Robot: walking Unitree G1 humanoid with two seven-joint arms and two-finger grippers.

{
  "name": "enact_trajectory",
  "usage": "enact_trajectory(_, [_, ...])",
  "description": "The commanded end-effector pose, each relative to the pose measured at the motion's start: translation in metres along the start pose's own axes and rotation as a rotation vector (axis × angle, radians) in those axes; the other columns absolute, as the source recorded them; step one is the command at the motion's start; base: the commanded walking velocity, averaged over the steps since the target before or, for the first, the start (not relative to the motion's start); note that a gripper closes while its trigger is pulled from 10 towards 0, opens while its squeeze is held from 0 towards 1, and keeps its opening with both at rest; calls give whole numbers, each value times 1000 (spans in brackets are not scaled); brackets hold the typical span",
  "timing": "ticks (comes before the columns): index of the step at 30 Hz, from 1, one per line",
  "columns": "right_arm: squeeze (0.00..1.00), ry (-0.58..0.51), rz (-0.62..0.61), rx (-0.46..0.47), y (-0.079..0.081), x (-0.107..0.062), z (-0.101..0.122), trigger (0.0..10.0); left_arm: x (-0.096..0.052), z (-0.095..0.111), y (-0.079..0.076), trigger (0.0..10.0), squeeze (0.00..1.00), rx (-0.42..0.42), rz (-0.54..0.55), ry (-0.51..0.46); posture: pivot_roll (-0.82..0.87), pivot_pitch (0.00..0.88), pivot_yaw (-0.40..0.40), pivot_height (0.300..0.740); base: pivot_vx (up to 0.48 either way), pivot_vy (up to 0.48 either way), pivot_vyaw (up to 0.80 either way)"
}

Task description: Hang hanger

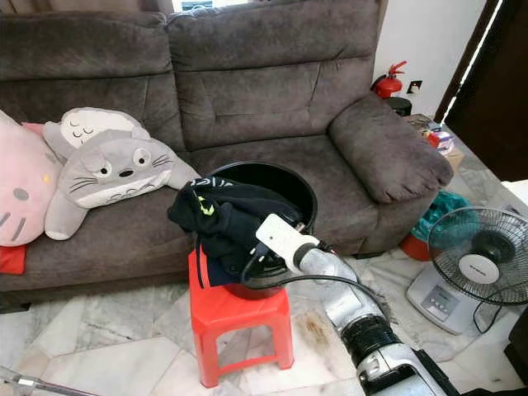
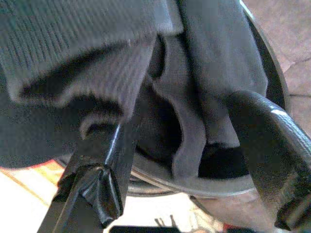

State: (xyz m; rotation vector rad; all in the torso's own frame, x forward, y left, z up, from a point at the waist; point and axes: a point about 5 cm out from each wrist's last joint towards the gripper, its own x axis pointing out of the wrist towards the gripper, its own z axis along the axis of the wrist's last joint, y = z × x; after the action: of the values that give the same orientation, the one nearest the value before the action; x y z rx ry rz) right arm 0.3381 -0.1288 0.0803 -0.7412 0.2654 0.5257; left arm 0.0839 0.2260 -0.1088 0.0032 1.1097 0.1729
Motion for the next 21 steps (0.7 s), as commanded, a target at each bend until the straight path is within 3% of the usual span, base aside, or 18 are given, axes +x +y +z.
enact_trajectory(1, [0, 1, 14, -19, -2, 0, -1, 10000, -1, -2, 0, 10000, 0, 9, -6, 9, -172, 0, 10, 732, 0, 0, 0])
enact_trajectory(4, [0, 5, 28, -44, -2, 0, -3, 10000, 0, -2, 0, 10000, 0, 9, -6, 8, -169, 0, 9, 732, 0, 0, 0])
enact_trajectory(5, [0, 3, 27, -50, -3, 0, -3, 3216, 0, -2, 0, 10000, 0, 9, -6, 8, -169, 0, 9, 732, 0, 0, 0])
enact_trajectory(7, [0, 2, 26, -50, -3, 0, -3, 3216, 0, -2, 0, 10000, 0, 9, -6, 8, -169, 0, 9, 732, 0, 0, 0])
enact_trajectory(8, [0, -2, 23, -58, -4, 0, -2, 0, 0, -2, 0, 10000, 0, 9, -6, 8, -169, 0, 9, 732, 0, 0, 0])
enact_trajectory(17, [0, -20, 30, -64, -4, 0, 1, 0, 0, -2, 0, 10000, 0, 10, -6, 8, -169, 0, 9, 732, 0, 0, 0])
enact_trajectory(18, [0, -15, 30, -74, -4, 0, 0, 5843, 0, -2, 0, 10000, 0, 10, -6, 8, -168, 0, 8, 732, 0, 0, 0])
enact_trajectory(19, [0, -15, 30, -74, -4, 0, 0, 5843, 0, -2, 0, 10000, 0, 10, -6, 8, -168, 0, 8, 732, 0, 0, 0])
enact_trajectory(20, [0, -12, 28, -79, -4, 0, -1, 10000, 0, -2, 0, 10000, 0, 10, -6, 8, -169, 0, 7, 732, 0, 0, 0])
enact_trajectory(21, [0, -8, 26, -80, -5, 0, -1, 10000, 0, -2, 0, 10000, 0, 11, -6, 7, -169, 0, 7, 732, 0, 0, 0])
